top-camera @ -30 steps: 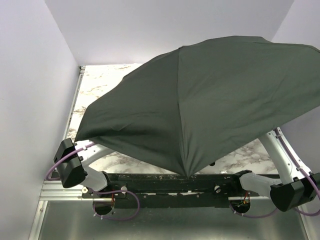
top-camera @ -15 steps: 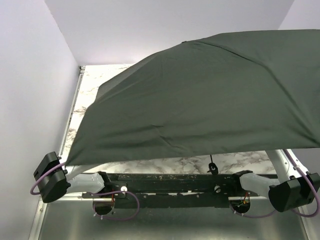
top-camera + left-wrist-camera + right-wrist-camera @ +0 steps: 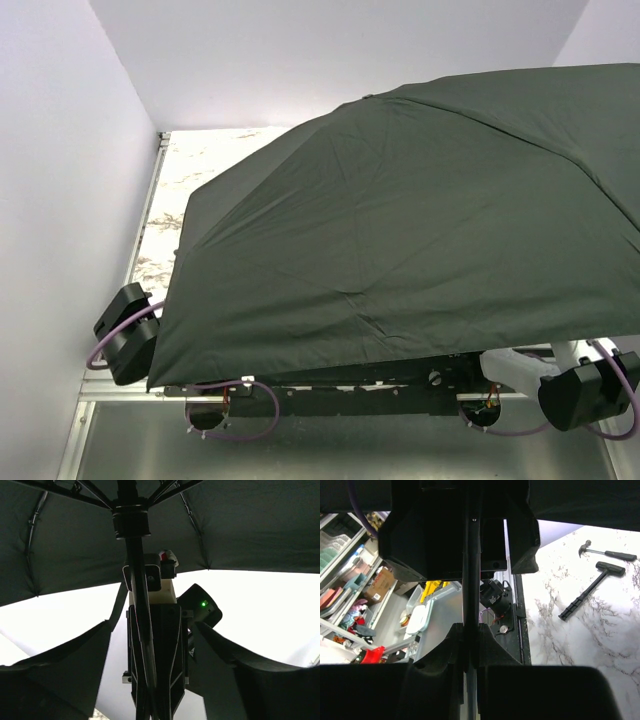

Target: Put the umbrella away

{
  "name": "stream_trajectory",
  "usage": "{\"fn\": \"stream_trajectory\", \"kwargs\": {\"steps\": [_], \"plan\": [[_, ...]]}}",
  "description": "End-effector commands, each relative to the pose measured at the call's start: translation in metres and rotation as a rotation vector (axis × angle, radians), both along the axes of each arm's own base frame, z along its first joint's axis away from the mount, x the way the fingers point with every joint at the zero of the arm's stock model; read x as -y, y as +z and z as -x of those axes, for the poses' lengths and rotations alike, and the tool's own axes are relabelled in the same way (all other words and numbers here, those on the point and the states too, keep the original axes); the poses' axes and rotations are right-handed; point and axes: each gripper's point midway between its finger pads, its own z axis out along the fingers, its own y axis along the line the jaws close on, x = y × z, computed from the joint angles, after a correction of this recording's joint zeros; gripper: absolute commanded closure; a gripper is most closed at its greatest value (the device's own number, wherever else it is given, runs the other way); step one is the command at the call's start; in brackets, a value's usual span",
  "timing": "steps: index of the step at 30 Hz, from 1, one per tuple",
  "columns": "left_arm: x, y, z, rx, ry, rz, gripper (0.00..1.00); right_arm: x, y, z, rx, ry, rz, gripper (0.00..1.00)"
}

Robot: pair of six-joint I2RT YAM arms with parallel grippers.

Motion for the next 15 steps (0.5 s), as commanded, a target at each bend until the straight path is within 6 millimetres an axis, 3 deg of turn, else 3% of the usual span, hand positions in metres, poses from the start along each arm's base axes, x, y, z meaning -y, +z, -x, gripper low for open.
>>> {"fn": "stream_trajectory", "kwargs": {"steps": [1,4,8,10,15], "plan": [[0.006,0.010,0.003,0.017,-0.043,0.028,0.43,0.002,0.005,0.010,0.086,0.024,-0.006,0.99],[0.009,0.009,0.001,0.012,-0.043,0.020,0.60,0.002,0.001,0.006,0.096,0.005,0.004,0.99],[0.011,0.007,-0.006,-0.004,-0.010,-0.017,1.00,0.002,-0.005,-0.004,0.115,-0.052,0.031,0.99],[0.008,0.003,-0.015,-0.043,0.041,-0.048,1.00,0.002,-0.013,-0.012,0.119,-0.105,0.067,0.97],[-0.010,-0.017,-0.052,-0.215,0.295,-0.204,1.00,0.010,-0.031,-0.042,0.177,-0.284,0.168,0.67]]}}
